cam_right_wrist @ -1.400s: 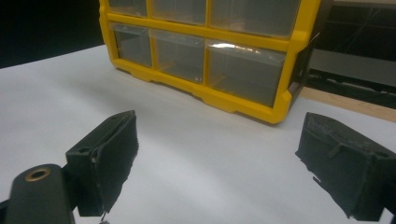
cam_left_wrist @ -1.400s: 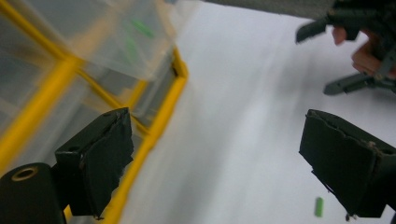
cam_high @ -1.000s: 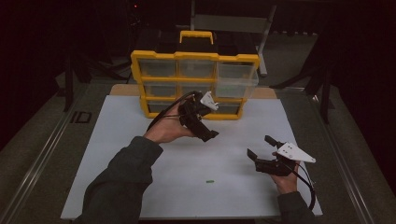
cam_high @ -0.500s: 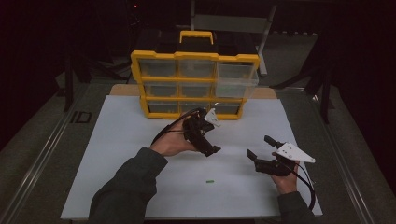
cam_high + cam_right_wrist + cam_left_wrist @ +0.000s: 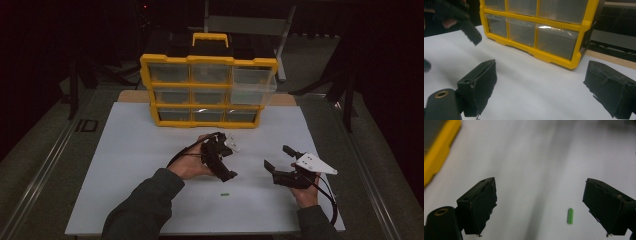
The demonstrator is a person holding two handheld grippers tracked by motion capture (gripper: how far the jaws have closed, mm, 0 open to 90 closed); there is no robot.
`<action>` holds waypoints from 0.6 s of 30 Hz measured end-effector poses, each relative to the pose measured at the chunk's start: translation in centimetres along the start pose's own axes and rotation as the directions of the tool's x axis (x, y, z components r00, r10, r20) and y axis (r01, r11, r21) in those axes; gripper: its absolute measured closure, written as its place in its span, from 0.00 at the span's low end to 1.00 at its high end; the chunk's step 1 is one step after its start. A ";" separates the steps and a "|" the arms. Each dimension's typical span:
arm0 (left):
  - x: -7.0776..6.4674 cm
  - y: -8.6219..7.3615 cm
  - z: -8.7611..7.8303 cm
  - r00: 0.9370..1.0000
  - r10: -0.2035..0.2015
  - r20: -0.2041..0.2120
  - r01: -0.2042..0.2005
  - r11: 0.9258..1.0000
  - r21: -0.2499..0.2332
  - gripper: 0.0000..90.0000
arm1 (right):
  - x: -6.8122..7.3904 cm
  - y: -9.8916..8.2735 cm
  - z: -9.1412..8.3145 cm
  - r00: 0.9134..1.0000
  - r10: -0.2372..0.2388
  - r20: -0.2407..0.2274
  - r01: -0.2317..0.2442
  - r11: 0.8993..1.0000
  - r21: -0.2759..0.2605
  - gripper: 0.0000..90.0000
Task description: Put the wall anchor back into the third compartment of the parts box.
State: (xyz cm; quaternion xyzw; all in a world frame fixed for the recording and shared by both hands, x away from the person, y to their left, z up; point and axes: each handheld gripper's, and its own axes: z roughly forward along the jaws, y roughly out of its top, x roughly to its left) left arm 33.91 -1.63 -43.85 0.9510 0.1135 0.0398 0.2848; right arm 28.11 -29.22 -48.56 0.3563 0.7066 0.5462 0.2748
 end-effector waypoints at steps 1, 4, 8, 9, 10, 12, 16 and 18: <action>-0.1 -0.1 0.3 1.000 0.005 0.006 -0.005 1.000 0.008 0.14 | 0.0 0.0 0.0 1.000 0.000 0.000 0.000 1.000 0.001 0.12; -0.3 -0.7 1.2 1.000 -0.006 0.021 0.005 1.000 0.018 0.14 | 0.0 0.0 0.0 1.000 -0.003 -0.002 0.003 1.000 0.003 0.12; -0.6 -1.4 2.4 0.999 -0.007 0.035 0.005 0.999 0.045 0.16 | 0.0 0.0 0.0 1.000 -0.003 -0.001 0.003 1.000 0.004 0.12; -0.7 -1.5 2.6 0.999 0.001 0.041 -0.003 0.998 0.055 0.17 | 0.0 0.0 0.0 1.000 -0.002 -0.001 0.002 1.000 0.003 0.12; -0.8 -1.7 2.9 0.999 0.001 0.050 -0.004 0.998 0.058 0.18 | 0.0 0.0 0.0 1.000 -0.004 -0.001 0.004 1.000 0.004 0.12; -1.1 -1.9 3.4 0.998 0.013 0.066 -0.018 0.997 0.075 0.22 | 0.0 0.0 0.0 1.000 -0.006 -0.001 0.006 1.000 0.005 0.12; -1.6 -2.4 4.3 0.995 0.022 0.096 -0.031 0.995 0.099 0.32 | 0.0 0.0 0.0 1.000 -0.002 -0.002 0.002 1.000 0.004 0.12; -1.7 -2.7 4.7 0.994 0.020 0.108 -0.032 0.994 0.108 0.35 | 0.0 0.0 0.0 1.000 0.000 -0.001 0.000 1.000 0.005 0.12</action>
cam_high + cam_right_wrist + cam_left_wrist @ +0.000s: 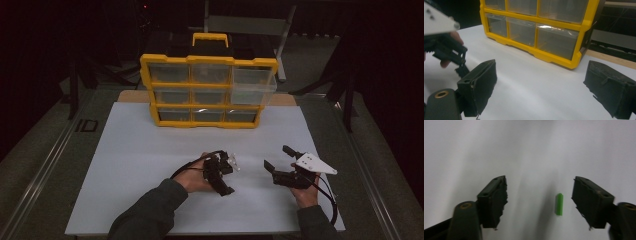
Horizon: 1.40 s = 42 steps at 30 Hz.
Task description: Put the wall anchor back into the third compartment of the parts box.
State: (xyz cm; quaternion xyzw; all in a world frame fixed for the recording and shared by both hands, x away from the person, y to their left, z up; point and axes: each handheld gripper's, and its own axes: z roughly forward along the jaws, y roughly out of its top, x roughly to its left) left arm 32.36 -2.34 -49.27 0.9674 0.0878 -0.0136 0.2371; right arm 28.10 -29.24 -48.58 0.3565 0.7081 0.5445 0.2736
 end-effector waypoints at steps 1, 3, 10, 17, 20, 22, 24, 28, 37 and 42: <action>0.0 -0.1 0.2 1.000 -0.001 0.012 0.001 1.000 0.002 0.39 | 0.0 0.0 0.0 1.000 -0.002 0.000 0.002 1.000 0.001 0.12; -0.1 -0.4 0.5 1.000 -0.001 0.023 0.001 1.000 0.013 0.45 | 0.0 0.0 0.0 1.000 -0.005 0.000 0.005 1.000 0.000 0.12; -0.5 -0.8 1.0 0.999 0.013 0.043 -0.015 1.000 0.027 0.61 | 0.0 0.0 0.0 1.000 -0.002 0.001 0.002 1.000 0.000 0.12; -0.6 -0.9 0.9 0.999 0.038 0.022 -0.038 0.998 0.043 0.75 | 0.0 0.0 0.0 1.000 -0.007 0.001 0.007 1.000 0.002 0.12; -0.7 -0.9 0.9 0.999 0.048 0.000 -0.048 0.998 0.050 0.81 | 0.0 0.0 0.1 1.000 -0.007 0.003 0.007 1.000 0.004 0.12; -0.7 -0.9 0.9 0.999 0.051 -0.007 -0.050 0.997 0.053 0.84 | 0.0 -0.1 0.1 1.000 -0.006 0.002 0.006 1.000 0.005 0.12; -0.6 -1.0 0.8 0.999 0.050 -0.008 -0.050 0.997 0.056 0.89 | 0.0 -0.1 0.1 1.000 -0.004 0.003 0.004 1.000 0.008 0.12; -0.6 -1.0 0.8 0.999 0.053 -0.007 -0.052 0.996 0.069 0.93 | 0.0 -0.1 0.1 1.000 -0.004 0.003 0.004 1.000 0.008 0.12; -0.6 -0.8 0.8 0.998 0.070 -0.005 -0.069 0.992 0.105 0.94 | 0.0 0.0 0.1 1.000 -0.006 0.004 0.006 1.000 0.005 0.12; -0.5 -0.7 0.8 0.998 0.063 0.001 -0.063 0.992 0.106 0.94 | 0.0 0.0 0.1 1.000 -0.006 0.001 0.006 1.000 0.006 0.12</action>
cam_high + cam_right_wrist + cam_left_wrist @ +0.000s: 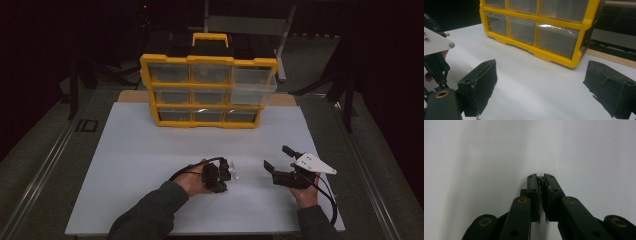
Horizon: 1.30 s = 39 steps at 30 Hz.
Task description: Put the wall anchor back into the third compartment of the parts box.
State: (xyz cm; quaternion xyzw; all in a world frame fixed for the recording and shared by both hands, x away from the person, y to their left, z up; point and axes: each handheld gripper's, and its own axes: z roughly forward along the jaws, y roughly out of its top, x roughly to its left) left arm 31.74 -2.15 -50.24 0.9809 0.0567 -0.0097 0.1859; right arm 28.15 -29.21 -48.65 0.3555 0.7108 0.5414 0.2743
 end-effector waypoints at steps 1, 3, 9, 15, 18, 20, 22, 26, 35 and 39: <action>0.0 0.0 0.0 1.000 -0.002 0.000 0.002 1.000 -0.001 0.94 | 0.0 0.0 0.0 1.000 -0.002 -0.001 0.002 1.000 -0.001 0.12; 0.0 0.0 0.0 1.000 0.000 0.000 0.000 1.000 0.000 0.94 | 0.0 0.0 0.0 1.000 -0.001 -0.002 0.001 1.000 -0.001 0.12; 0.4 -0.2 -0.1 1.000 -0.003 0.023 0.003 1.000 -0.009 0.94 | 0.1 0.0 0.1 1.000 -0.003 -0.006 0.003 1.000 -0.001 0.12; 0.8 -0.6 -1.1 0.999 -0.043 0.007 0.043 0.999 -0.029 0.94 | 0.1 0.0 0.1 1.000 -0.004 -0.009 0.004 1.000 -0.001 0.12; 1.1 -0.7 -1.8 0.999 -0.050 0.000 0.050 0.998 -0.043 0.94 | 0.1 0.0 0.1 1.000 -0.003 -0.011 0.003 1.000 -0.001 0.12; 1.2 -0.8 -2.2 0.999 -0.054 -0.004 0.053 0.998 -0.043 0.94 | 0.2 0.0 0.1 1.000 -0.004 -0.012 0.004 1.000 -0.002 0.12; 1.3 -0.7 -2.5 0.998 -0.061 -0.004 0.060 0.997 -0.053 0.94 | 0.2 0.0 0.1 1.000 -0.007 -0.013 0.007 1.000 -0.004 0.12; 1.6 -0.7 -3.3 0.997 -0.070 -0.009 0.069 0.995 -0.067 0.94 | 0.2 0.0 0.1 1.000 -0.008 -0.014 0.008 1.000 -0.004 0.12; 2.2 -0.5 -4.7 0.997 -0.079 -0.024 0.077 0.993 -0.089 0.94 | 0.2 0.0 0.1 1.000 -0.008 -0.014 0.008 1.000 -0.005 0.12; 2.5 -0.6 -5.2 0.996 -0.084 -0.024 0.081 0.992 -0.101 0.94 | 0.2 0.0 0.1 1.000 -0.009 -0.014 0.008 1.000 -0.005 0.12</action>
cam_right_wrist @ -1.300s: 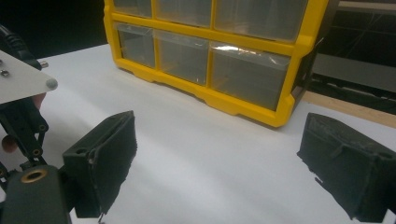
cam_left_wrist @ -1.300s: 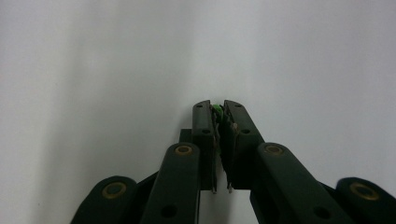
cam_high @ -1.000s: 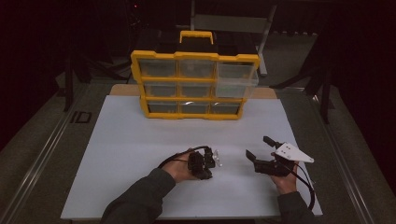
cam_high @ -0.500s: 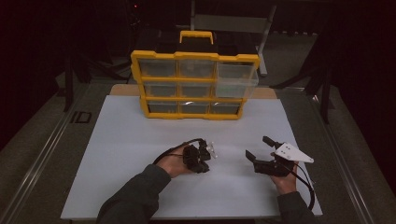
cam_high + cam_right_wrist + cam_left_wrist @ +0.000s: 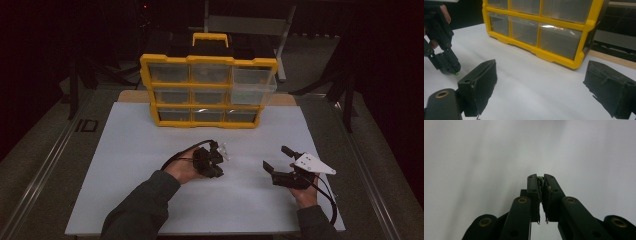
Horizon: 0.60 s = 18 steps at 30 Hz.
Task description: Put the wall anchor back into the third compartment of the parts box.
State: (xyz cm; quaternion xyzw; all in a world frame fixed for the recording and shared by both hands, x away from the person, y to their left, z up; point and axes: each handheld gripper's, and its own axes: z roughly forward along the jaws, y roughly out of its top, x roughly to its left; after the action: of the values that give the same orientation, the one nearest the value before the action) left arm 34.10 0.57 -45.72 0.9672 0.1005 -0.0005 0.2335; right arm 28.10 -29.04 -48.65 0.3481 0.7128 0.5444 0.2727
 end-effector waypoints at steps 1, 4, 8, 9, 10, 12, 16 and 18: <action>0.1 0.0 -0.2 1.000 -0.003 0.003 0.003 1.000 -0.002 0.94 | 0.0 0.0 0.0 1.000 0.000 -0.001 0.000 1.000 0.001 0.12; 0.3 0.0 -0.5 1.000 -0.005 -0.001 0.005 1.000 -0.006 0.94 | 0.0 0.0 0.0 1.000 -0.001 -0.001 0.001 1.000 0.001 0.12; 0.5 0.1 -1.0 1.000 -0.009 -0.007 0.009 1.000 -0.013 0.94 | 0.0 0.0 0.0 1.000 0.000 0.000 0.000 1.000 0.001 0.12; 0.5 0.1 -1.1 1.000 -0.011 -0.008 0.011 1.000 -0.015 0.94 | 0.0 0.0 0.0 1.000 0.000 0.000 0.000 1.000 0.001 0.12; 0.6 0.2 -1.3 1.000 -0.012 -0.009 0.011 1.000 -0.019 0.94 | 0.0 0.0 0.0 1.000 -0.001 0.000 0.001 1.000 0.001 0.12; 0.6 0.2 -1.4 1.000 -0.012 -0.010 0.012 1.000 -0.019 0.94 | 0.0 0.0 0.0 1.000 -0.001 0.000 0.001 1.000 0.001 0.12; 0.9 0.4 -2.0 1.000 -0.014 -0.019 0.013 0.999 -0.031 0.94 | 0.0 0.0 0.0 1.000 -0.001 0.000 0.001 1.000 0.001 0.12; 1.0 0.4 -2.3 1.000 -0.014 -0.020 0.013 0.999 -0.035 0.94 | 0.0 0.0 0.0 1.000 -0.001 -0.001 0.001 1.000 0.001 0.12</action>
State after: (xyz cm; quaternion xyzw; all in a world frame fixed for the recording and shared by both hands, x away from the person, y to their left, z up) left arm 35.04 1.42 -43.54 0.9622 0.1092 0.0093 0.2493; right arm 28.11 -29.06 -48.65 0.3476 0.7135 0.5440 0.2725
